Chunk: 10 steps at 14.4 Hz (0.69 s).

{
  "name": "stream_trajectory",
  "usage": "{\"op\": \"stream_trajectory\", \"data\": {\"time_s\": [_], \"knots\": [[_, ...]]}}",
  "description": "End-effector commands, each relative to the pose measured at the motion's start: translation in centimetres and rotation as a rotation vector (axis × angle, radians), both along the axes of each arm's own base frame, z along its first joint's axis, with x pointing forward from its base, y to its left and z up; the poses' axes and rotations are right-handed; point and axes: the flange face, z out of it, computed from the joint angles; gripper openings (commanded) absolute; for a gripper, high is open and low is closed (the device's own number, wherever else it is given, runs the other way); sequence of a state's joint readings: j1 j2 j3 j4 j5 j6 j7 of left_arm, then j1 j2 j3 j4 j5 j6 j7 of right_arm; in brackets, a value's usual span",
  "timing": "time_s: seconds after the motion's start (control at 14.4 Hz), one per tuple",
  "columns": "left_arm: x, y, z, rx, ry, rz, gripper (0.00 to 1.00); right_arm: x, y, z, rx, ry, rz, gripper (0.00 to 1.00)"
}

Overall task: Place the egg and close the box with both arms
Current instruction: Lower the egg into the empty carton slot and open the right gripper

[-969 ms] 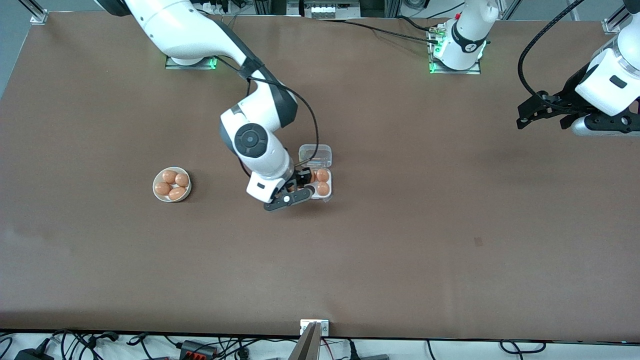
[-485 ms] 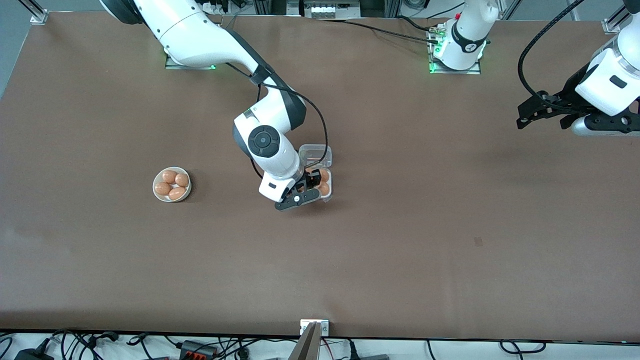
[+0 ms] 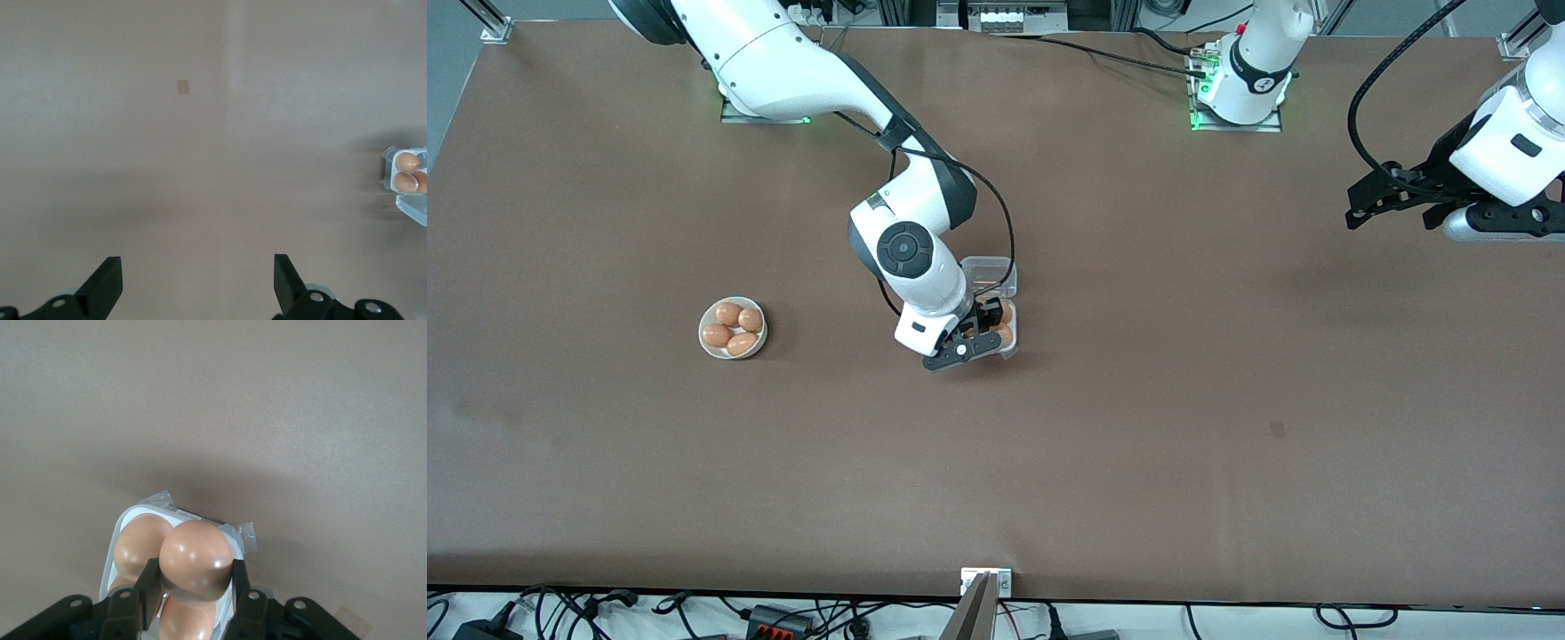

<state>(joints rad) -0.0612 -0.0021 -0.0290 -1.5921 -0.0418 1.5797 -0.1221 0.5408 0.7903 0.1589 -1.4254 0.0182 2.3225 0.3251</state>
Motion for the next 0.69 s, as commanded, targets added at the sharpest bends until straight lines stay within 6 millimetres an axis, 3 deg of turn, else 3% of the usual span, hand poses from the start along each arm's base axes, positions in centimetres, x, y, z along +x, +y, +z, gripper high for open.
{"op": "stream_trajectory", "data": {"time_s": [0.0, 0.14, 0.21, 0.62], "knots": [[0.3, 0.1, 0.4, 0.014, 0.005, -0.013, 1.00, 0.0, 0.2, -0.2, -0.012, -0.001, -0.012, 0.00], [0.3, 0.1, 0.4, 0.014, 0.005, -0.013, 1.00, -0.1, 0.2, -0.3, -0.014, 0.001, -0.010, 0.05], [0.3, 0.1, 0.5, 0.014, 0.003, -0.013, 1.00, 0.2, -0.1, -0.2, -0.008, 0.005, -0.027, 0.99], [0.3, 0.0, 0.5, 0.014, 0.003, -0.014, 1.00, 0.6, -0.2, 1.8, -0.003, 0.003, -0.131, 1.00]]}}
